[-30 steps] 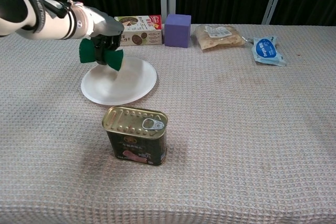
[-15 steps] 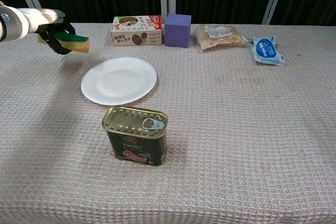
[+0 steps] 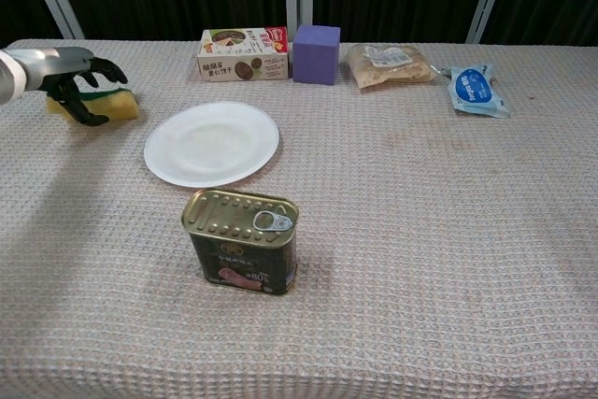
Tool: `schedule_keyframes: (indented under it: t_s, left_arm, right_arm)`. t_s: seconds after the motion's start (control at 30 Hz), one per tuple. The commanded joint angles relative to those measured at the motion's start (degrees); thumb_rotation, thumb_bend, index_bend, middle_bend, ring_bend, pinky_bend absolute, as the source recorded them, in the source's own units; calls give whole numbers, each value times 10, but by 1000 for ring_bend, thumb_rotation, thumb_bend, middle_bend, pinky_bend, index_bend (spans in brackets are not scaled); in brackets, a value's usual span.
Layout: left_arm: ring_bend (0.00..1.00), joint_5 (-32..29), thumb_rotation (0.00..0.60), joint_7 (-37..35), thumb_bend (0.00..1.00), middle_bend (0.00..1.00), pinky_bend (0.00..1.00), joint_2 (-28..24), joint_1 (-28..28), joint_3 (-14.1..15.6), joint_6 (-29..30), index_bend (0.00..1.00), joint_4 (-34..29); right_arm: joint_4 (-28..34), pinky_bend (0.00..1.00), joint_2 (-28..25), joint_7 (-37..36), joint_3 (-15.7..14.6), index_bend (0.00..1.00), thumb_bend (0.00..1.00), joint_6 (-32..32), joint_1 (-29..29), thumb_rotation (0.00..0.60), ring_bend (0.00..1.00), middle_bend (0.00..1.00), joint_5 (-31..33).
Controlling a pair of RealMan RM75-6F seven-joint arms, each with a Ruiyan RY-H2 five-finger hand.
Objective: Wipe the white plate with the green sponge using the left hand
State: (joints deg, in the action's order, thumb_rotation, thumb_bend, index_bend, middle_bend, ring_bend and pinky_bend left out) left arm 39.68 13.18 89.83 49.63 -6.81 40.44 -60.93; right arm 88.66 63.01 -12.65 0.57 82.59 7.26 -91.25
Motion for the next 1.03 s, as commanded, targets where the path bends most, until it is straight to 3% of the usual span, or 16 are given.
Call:
schedule_keyframes:
  t_s: [0.03, 0.23, 0.37, 0.47, 0.7, 1.03]
  left_arm:
    - [57, 26, 600, -15, 225, 0, 149, -37, -26, -8, 39, 55, -53]
    - [59, 32, 600, -41, 212, 0, 146, -149, -78, -8, 69, 52, -187]
    - [61, 91, 600, -90, 158, 4, 146, -208, -152, -2, 168, 59, -252]
    - [75, 144, 600, -111, 95, 31, 146, -229, -206, 16, 246, 82, -263]
    - [79, 256, 600, -175, 72, 65, 145, -236, -315, 62, 383, 133, -233]
    - [79, 350, 600, -145, 71, 65, 145, -228, -414, 101, 513, 135, -284]
  right_arm:
    - [1, 0, -1, 0, 0, 26, 194, 1, -1, 600, 0, 71, -1]
    - [0, 0, -3, -4, -1, 26, 194, 9, -5, 600, 0, 71, -2]
    - [-1, 1, -7, -11, -1, 27, 194, 12, -7, 600, 0, 70, -1]
    - [-2, 1, -9, -19, 0, 26, 195, 14, -8, 600, 0, 70, -1]
    - [0, 1, -10, -25, 1, 27, 194, 13, -5, 600, 0, 71, -5]
    - [13, 1, -8, -14, 4, 34, 194, 3, 5, 600, 0, 71, -7]
